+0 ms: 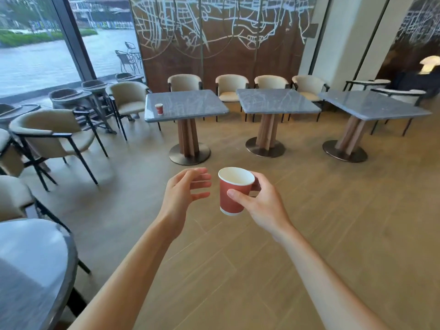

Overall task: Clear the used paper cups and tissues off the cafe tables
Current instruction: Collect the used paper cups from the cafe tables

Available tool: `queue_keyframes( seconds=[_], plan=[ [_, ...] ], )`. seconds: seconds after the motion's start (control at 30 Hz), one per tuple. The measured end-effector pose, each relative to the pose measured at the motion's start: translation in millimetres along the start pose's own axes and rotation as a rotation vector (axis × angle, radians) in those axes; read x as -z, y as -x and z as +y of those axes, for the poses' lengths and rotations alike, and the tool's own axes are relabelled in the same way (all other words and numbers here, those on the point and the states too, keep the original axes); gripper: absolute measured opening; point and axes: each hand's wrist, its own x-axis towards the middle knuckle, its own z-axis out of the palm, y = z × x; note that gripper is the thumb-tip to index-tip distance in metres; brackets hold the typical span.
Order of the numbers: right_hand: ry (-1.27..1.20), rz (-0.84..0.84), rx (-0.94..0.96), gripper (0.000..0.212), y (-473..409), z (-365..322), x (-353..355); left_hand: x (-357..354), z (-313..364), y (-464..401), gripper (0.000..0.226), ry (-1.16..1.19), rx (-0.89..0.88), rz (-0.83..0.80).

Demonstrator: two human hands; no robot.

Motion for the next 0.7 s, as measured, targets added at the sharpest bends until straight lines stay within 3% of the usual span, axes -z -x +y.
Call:
queue_keyframes(
  seconds=[0.33,0.7],
  plan=[
    [0.017,-0.091,0.047,0.062,-214.9,44.5,-62.2,0.9,-16.3,-214.1,0.024,0.019,0.000,0.011],
    [0.011,-0.072,0.060,0.073,-464.5,56.8,-128.9,9.6,18.1,-468.4,0.024,-0.052,-0.013,-0.006]
  ],
)
